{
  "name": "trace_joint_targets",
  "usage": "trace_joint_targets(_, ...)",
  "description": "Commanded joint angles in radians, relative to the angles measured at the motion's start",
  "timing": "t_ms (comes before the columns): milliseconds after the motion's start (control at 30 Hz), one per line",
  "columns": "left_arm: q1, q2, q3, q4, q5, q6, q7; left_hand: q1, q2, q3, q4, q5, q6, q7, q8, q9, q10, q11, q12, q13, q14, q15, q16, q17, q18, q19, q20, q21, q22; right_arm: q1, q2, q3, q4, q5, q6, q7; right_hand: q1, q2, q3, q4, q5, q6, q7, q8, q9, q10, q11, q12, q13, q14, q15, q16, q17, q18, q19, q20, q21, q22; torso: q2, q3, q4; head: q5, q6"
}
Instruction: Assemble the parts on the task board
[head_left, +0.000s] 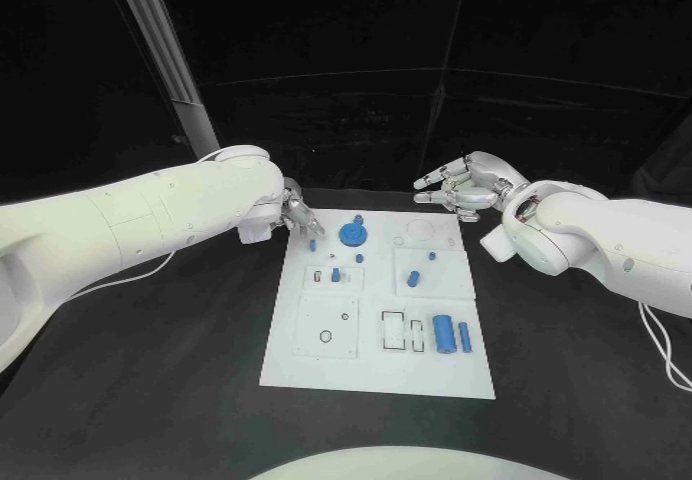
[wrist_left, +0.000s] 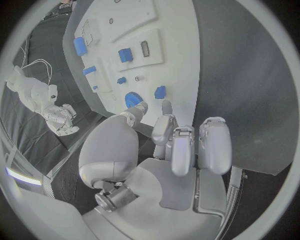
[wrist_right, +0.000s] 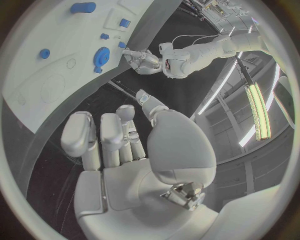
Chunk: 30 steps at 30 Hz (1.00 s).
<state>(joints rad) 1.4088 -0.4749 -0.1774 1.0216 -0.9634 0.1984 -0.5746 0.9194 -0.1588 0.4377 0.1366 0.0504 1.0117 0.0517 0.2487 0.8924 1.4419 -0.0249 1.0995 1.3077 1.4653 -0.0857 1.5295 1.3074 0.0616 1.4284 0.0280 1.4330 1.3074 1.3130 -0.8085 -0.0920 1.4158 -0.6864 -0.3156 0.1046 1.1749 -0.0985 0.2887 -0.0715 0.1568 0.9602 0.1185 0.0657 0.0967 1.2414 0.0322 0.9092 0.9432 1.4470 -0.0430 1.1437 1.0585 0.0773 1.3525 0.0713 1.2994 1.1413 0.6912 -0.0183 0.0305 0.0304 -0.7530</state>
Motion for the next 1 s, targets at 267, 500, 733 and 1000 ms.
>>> trace_joint_targets(267, -0.009, 0.016, 0.0, -0.033, -0.037, 0.05, 0.015, 0.008, 0.005, -0.001, -0.004, -0.002, 0.014, -0.003, 0.003, -0.005, -0.002, 0.004, 0.0, 0.053, 0.092, 0.007, 0.0, 0.209, -0.006, 0.002, 0.006, -0.004, 0.044, 0.002, 0.003, 0.001, 0.0, -0.002, 0.008, 0.005, -0.008, 0.002, -0.001, -0.003, 0.006, -0.001, 0.0, -0.001, 0.001, -0.001, 0.0, -0.005, -0.001, 0.009, 0.0, -0.005, 0.0, 0.014, 0.0, -0.003, -0.007, -0.001, -0.001, 0.0004, 0.0012, 0.0, -0.003)
trace_joint_targets(500, -0.014, 0.023, 0.0, -0.041, -0.038, 0.055, 0.016, 0.014, 0.009, 0.001, -0.009, -0.002, 0.016, -0.004, 0.004, -0.008, -0.003, 0.003, -0.002, 0.053, 0.091, 0.006, -0.001, 0.207, -0.006, 0.001, 0.006, -0.004, 0.044, 0.002, 0.005, 0.0, -0.001, -0.002, 0.009, 0.005, -0.008, 0.002, -0.001, -0.003, 0.006, -0.001, 0.0, -0.001, 0.001, -0.001, 0.0, -0.005, -0.001, 0.009, 0.0, -0.005, 0.0, 0.014, 0.0, -0.003, -0.007, -0.001, -0.002, 0.0012, 0.0014, -0.003, -0.003)
trace_joint_targets(733, -0.016, 0.026, 0.0, -0.041, -0.038, 0.05, 0.021, 0.018, 0.014, 0.003, -0.012, -0.002, 0.017, -0.004, 0.004, -0.01, -0.003, 0.003, -0.002, 0.053, 0.091, 0.006, -0.001, 0.207, -0.006, 0.002, 0.005, -0.004, 0.045, 0.002, 0.006, 0.0, -0.001, -0.002, 0.01, 0.005, -0.008, 0.002, -0.001, -0.003, 0.006, -0.001, 0.0, -0.001, 0.001, -0.001, 0.0, -0.005, -0.001, 0.009, 0.0, -0.005, 0.0, 0.014, 0.0, -0.003, -0.007, -0.001, -0.002, 0.0009, 0.0007, -0.002, -0.003)
trace_joint_targets(1000, -0.018, 0.028, 0.0, -0.039, -0.038, 0.053, 0.028, 0.03, 0.025, 0.008, -0.026, -0.002, 0.02, -0.005, 0.005, -0.016, -0.004, 0.002, -0.003, 0.052, 0.092, 0.005, -0.001, 0.208, -0.006, 0.002, 0.005, -0.004, 0.045, 0.002, 0.006, 0.0, -0.001, -0.002, 0.01, 0.005, -0.008, 0.002, -0.001, -0.003, 0.006, -0.001, 0.0, -0.001, 0.001, -0.001, 0.0, -0.005, -0.001, 0.009, 0.0, -0.005, 0.0, 0.014, 0.0, -0.003, -0.007, -0.001, -0.002, 0.0009, 0.0012, -0.005, -0.005)
